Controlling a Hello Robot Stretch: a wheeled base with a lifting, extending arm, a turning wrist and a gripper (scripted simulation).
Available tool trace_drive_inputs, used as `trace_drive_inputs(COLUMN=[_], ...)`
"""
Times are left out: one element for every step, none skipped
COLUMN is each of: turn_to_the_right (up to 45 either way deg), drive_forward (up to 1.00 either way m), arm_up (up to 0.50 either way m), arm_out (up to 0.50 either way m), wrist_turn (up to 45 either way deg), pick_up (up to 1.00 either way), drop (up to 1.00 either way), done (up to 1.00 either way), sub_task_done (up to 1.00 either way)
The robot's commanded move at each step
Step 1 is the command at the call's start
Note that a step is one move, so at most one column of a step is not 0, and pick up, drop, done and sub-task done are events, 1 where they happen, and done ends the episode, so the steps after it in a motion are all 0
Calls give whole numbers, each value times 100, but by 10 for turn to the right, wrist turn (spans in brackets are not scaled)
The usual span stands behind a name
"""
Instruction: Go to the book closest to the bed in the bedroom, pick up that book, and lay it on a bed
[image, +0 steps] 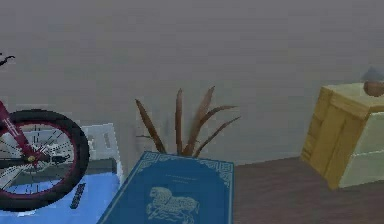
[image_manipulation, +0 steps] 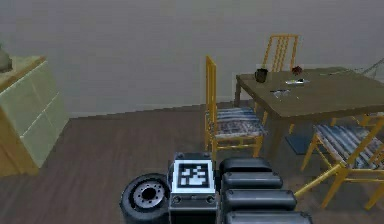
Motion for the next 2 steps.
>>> trace_drive_inputs(turn_to_the_right=[30, 0], drive_forward=[0, 35], arm_up=[0, 0], arm_out=[0, 0], wrist_turn=[0, 0], pick_up=[0, 0], drop=[0, 0], done=[0, 0], sub_task_done=[0, 0])
